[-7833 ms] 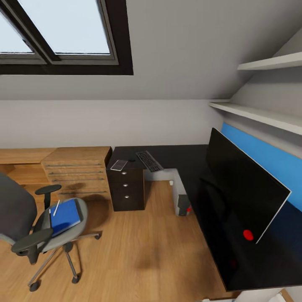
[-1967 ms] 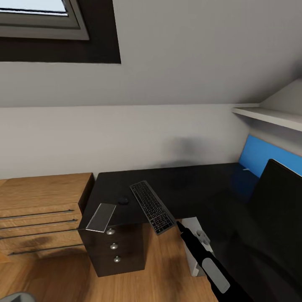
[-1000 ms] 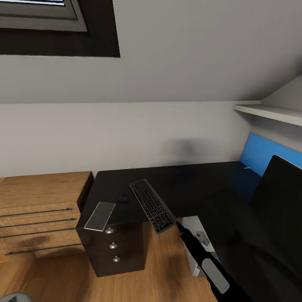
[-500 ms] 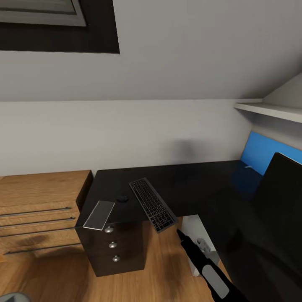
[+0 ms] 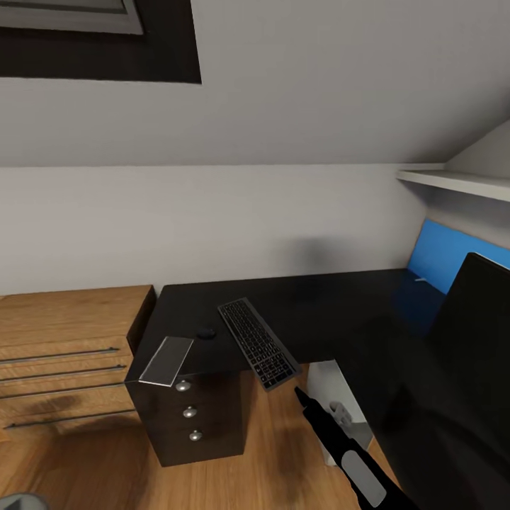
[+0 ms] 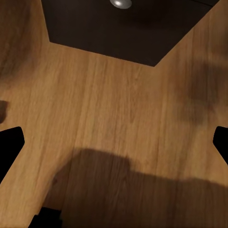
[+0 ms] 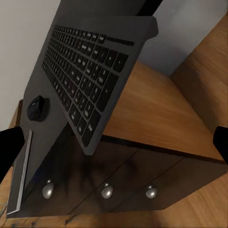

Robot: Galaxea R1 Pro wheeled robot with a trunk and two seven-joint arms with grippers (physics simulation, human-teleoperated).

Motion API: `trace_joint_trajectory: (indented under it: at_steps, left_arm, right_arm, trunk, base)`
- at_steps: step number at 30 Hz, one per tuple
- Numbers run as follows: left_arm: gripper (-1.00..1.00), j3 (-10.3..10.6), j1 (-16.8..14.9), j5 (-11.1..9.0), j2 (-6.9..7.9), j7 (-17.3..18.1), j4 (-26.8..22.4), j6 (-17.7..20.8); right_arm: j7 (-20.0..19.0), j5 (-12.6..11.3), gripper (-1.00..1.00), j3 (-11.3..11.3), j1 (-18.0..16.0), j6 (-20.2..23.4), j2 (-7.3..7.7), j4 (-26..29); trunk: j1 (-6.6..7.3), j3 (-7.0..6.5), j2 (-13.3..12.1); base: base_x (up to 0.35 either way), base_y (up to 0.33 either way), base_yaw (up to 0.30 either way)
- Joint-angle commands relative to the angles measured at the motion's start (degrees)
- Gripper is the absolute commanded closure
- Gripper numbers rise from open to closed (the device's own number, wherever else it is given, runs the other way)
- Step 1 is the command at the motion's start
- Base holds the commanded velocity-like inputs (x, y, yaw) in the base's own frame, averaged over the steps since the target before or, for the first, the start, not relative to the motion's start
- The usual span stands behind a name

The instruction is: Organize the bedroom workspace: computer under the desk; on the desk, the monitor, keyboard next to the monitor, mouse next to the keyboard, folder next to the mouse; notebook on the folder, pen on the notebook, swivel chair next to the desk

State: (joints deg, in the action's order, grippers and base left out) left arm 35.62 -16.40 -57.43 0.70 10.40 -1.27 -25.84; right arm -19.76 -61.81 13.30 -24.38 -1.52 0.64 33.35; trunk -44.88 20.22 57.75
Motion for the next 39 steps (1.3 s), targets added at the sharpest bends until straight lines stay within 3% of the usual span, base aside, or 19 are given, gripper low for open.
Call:
trace_joint_trajectory:
  at_steps: [1,10,39]
  left_arm:
    - [-1.0,0.3,-0.03,-0.6,0.0,0.38,0.04,-0.09]
    - [-1.0,0.33,-0.03,-0.56,0.0,0.41,0.02,-0.28]
    - [-1.0,0.35,-0.03,-0.49,-0.06,0.49,-0.03,-0.61]
  right_arm:
    - [-0.32,-0.47,-1.0,0.34,-0.05,-0.18,0.07,-0.03]
    - [-3.29,-0.15,-1.0,0.32,-0.05,-0.24,0.15,0.11]
    - [-3.37,-0.52,-1.0,-0.2,-0.05,-0.24,0.42,0.22]
  trunk:
    - [-0.23,0.25,0.46]
    - [-2.21,1.87,4.07]
    - [-8.57,7.07,15.7]
  base:
    - [0.0,0.0,0.0]
    - [0.0,0.0,0.0]
    - [0.0,0.0,0.0]
